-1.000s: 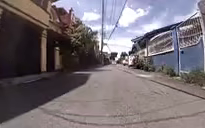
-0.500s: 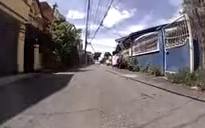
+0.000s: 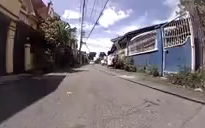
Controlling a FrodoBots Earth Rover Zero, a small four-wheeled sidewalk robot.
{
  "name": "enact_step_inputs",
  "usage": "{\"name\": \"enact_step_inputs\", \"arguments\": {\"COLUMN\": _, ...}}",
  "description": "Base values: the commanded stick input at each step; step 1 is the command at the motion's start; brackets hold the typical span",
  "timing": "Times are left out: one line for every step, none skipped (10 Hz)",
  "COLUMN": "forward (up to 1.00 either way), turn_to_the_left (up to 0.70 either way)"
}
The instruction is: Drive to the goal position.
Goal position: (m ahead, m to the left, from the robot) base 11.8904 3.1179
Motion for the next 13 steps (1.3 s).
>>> {"name": "enact_step_inputs", "arguments": {"forward": 0.70, "turn_to_the_left": 0.10}}
{"name": "enact_step_inputs", "arguments": {"forward": 0.70, "turn_to_the_left": 0.10}}
{"name": "enact_step_inputs", "arguments": {"forward": 0.70, "turn_to_the_left": 0.10}}
{"name": "enact_step_inputs", "arguments": {"forward": 0.70, "turn_to_the_left": 0.10}}
{"name": "enact_step_inputs", "arguments": {"forward": 0.70, "turn_to_the_left": 0.10}}
{"name": "enact_step_inputs", "arguments": {"forward": 0.70, "turn_to_the_left": 0.10}}
{"name": "enact_step_inputs", "arguments": {"forward": 0.70, "turn_to_the_left": 0.10}}
{"name": "enact_step_inputs", "arguments": {"forward": 0.70, "turn_to_the_left": 0.10}}
{"name": "enact_step_inputs", "arguments": {"forward": 0.70, "turn_to_the_left": 0.10}}
{"name": "enact_step_inputs", "arguments": {"forward": 0.70, "turn_to_the_left": 0.10}}
{"name": "enact_step_inputs", "arguments": {"forward": 0.70, "turn_to_the_left": 0.10}}
{"name": "enact_step_inputs", "arguments": {"forward": 0.70, "turn_to_the_left": -0.25}}
{"name": "enact_step_inputs", "arguments": {"forward": 0.70, "turn_to_the_left": -0.25}}
